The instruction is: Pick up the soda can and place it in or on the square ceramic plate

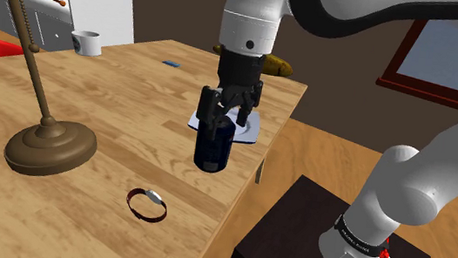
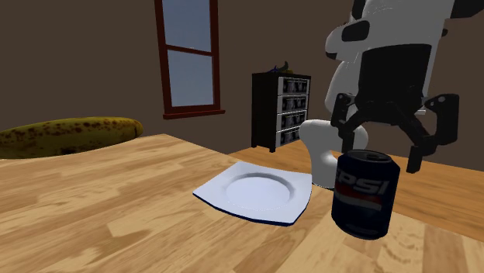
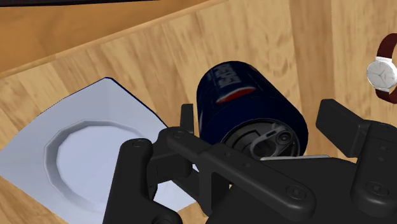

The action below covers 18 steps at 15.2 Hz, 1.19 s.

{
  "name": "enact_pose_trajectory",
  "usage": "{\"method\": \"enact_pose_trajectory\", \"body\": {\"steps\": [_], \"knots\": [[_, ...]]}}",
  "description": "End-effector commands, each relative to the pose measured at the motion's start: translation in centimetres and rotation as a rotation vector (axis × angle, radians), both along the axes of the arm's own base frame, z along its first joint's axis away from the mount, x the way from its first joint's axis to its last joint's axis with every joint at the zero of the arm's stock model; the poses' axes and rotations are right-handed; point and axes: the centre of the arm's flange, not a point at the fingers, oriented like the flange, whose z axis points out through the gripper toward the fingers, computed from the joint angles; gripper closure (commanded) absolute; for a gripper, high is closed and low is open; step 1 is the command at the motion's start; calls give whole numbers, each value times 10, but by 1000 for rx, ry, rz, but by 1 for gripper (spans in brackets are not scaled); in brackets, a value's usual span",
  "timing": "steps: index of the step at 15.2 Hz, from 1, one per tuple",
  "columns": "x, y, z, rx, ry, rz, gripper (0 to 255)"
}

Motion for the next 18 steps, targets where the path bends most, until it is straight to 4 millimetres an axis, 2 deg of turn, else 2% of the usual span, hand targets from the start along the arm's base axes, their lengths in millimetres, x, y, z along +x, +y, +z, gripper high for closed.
{"method": "enact_pose_trajectory", "body": {"steps": [1, 5, 6, 15, 18], "knots": [[0, 0, -1, 0, 0, 0, 0], [0, 0, -1, 0, 0, 0, 0], [0, 0, -1, 0, 0, 0, 255], [0, 0, -1, 0, 0, 0, 255], [0, 0, 15, 0, 0, 0, 255]]}}
